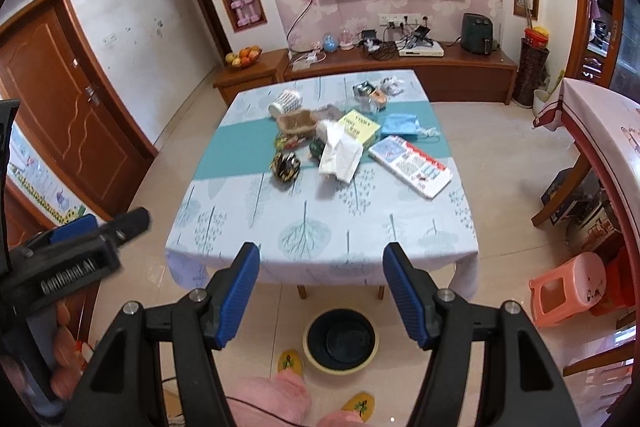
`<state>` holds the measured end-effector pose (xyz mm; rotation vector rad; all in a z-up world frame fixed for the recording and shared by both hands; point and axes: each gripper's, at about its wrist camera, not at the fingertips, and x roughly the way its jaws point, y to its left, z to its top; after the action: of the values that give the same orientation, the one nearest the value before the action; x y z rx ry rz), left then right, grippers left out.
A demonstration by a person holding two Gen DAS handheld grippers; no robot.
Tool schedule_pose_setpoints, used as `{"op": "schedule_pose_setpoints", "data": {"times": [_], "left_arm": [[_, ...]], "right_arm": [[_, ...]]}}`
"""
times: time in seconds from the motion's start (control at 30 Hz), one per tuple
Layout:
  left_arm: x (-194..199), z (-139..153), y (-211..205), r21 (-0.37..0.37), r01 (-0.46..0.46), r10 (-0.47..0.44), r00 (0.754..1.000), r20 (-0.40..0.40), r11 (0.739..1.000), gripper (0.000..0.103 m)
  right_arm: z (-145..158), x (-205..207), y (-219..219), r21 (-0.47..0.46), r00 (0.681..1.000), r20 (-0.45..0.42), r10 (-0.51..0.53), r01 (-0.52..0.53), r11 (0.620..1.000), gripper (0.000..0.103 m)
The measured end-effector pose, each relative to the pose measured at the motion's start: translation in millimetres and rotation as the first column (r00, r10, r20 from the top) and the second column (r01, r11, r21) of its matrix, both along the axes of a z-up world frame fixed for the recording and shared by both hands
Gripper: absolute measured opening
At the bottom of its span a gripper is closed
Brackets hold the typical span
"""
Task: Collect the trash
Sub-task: 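Grasp the crumpled yellow-black wrapper with the left tool while the right tool grasps the white tissue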
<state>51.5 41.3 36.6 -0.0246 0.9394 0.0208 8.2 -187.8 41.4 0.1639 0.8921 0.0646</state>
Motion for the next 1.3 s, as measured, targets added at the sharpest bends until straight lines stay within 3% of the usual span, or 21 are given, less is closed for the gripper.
{"op": "schedule_pose_setpoints", "data": {"times": [0.17, 0.3, 0.5, 0.73, 0.93, 1.1, 1.13, 1.17, 1.23, 1.27, 1.3], "left_arm": [[58.4, -2.1, 18.8, -0.046, 0.003, -0.004, 1.0, -0.009, 0.999, 0.087], [123.0, -21.5, 25.0, -0.09, 0.071, -0.076, 0.995, -0.057, 0.993, 0.087], [226.4, -97.3, 7.9, -0.168, 0.212, -0.248, 0.939, -0.236, 0.963, 0.087], [310.9, -201.6, -6.9, -0.195, 0.218, -0.281, 0.872, -0.402, 0.956, 0.087], [344.8, -260.3, -19.9, -0.214, 0.212, -0.293, 0.82, -0.493, 0.954, 0.087], [351.2, -279.8, -32.1, -0.239, 0.232, -0.324, 0.801, -0.503, 0.943, 0.086], [351.9, -280.9, -33.4, -0.249, 0.231, -0.329, 0.801, -0.5, 0.941, 0.085], [352.3, -282.0, -35.5, -0.258, 0.231, -0.334, 0.803, -0.494, 0.938, 0.08], [353.6, -285.5, -41.2, -0.259, 0.236, -0.338, 0.803, -0.491, 0.937, 0.065], [353.9, -288.8, -44.2, -0.247, 0.237, -0.334, 0.798, -0.502, 0.939, 0.05], [354.0, -292.1, -46.2, -0.246, 0.235, -0.332, 0.793, -0.511, 0.94, 0.05]], "right_arm": [[-1.7, 43.8, -2.9, -0.004, 0.999, 0.006, -0.039, 0.039, 0.999, 0.065], [-10.1, 86.6, -3.8, 0.008, 0.997, -0.008, -0.082, 0.082, 0.997, 0.065], [-47.6, 163.0, 1.0, 0.04, 0.99, -0.067, -0.125, 0.128, 0.991, 0.065], [-115.4, 257.8, 14.2, -0.024, 0.974, -0.15, -0.168, 0.166, 0.986, 0.065], [-161.3, 302.2, 13.9, -0.049, 0.953, -0.213, -0.215, 0.209, 0.977, 0.065], [-190.0, 320.0, 13.5, -0.083, 0.932, -0.263, -0.248, 0.234, 0.969, 0.064], [-193.5, 321.3, 13.5, -0.093, 0.929, -0.269, -0.256, 0.239, 0.967, 0.06], [-197.8, 321.8, 13.3, -0.099, 0.926, -0.274, -0.26, 0.242, 0.965, 0.05], [-205.4, 324.3, 13.8, -0.098, 0.919, -0.298, -0.258, 0.239, 0.966, 0.04], [-207.6, 323.8, 13.4, -0.102, 0.915, -0.305, -0.265, 0.245, 0.964, 0.037], [-208.6, 322.5, 12.3, -0.109, 0.912, -0.3, -0.279, 0.258, 0.96, 0.036]]}}
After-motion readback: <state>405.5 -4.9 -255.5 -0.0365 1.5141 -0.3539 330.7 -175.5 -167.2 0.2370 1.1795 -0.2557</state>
